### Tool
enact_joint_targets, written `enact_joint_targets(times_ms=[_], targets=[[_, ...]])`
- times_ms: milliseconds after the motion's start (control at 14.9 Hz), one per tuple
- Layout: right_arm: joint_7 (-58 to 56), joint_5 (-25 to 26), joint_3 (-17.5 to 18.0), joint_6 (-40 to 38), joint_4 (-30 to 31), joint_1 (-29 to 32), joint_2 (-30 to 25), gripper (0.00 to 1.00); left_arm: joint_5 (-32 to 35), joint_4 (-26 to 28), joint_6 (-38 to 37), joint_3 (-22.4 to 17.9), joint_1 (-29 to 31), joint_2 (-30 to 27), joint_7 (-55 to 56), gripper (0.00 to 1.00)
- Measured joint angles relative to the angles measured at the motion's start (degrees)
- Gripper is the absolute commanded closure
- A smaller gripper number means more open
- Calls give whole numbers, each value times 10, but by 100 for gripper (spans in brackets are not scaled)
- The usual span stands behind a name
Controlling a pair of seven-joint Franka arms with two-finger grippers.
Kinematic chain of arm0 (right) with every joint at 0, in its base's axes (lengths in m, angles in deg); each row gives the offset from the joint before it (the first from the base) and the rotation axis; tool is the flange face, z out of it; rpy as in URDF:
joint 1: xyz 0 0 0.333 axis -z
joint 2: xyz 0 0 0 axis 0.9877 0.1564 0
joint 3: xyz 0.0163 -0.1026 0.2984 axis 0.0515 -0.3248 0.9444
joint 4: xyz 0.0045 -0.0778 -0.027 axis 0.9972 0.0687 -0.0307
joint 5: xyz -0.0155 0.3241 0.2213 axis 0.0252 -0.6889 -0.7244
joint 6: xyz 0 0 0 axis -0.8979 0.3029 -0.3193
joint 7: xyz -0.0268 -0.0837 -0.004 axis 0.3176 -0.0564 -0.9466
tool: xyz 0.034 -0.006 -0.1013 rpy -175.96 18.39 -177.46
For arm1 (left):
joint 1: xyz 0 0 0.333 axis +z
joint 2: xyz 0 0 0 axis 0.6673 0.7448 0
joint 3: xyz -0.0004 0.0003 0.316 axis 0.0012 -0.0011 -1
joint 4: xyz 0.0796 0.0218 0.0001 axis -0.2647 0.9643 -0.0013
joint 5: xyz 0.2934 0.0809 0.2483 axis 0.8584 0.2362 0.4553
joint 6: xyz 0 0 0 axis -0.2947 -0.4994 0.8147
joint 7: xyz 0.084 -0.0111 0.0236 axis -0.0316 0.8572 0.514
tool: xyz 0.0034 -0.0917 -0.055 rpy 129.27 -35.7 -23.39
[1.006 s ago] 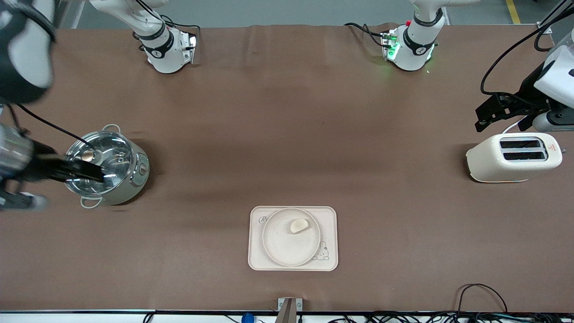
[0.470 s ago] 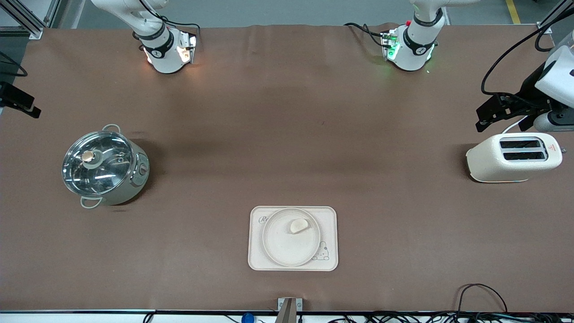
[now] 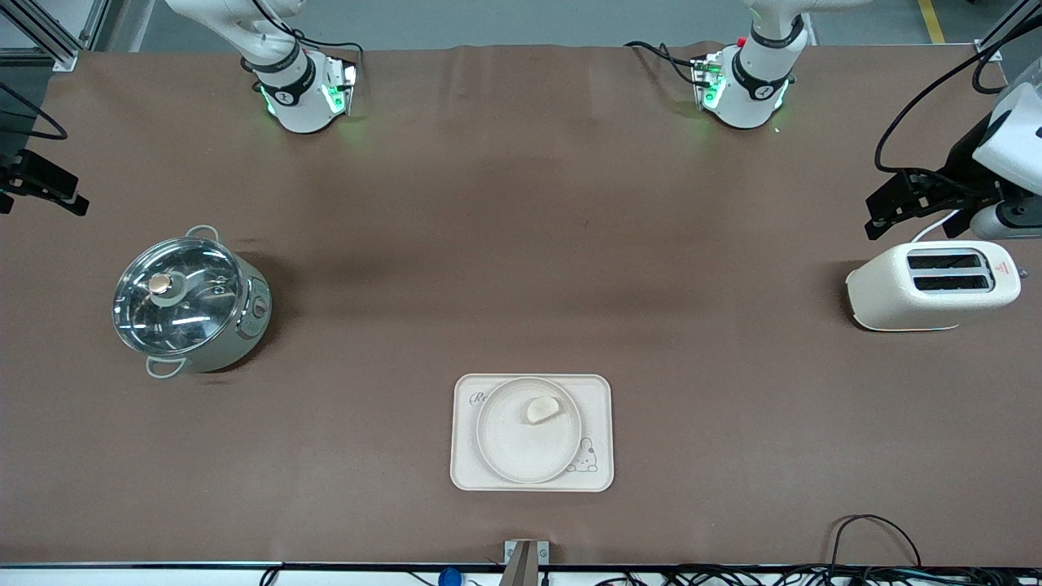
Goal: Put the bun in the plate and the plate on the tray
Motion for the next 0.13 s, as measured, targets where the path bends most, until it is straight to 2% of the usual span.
enact_joint_targets(times_ms=[134], targets=[[-2, 0, -1, 6, 3, 0, 0, 0, 0, 0, 0, 0, 0, 0, 0, 0]])
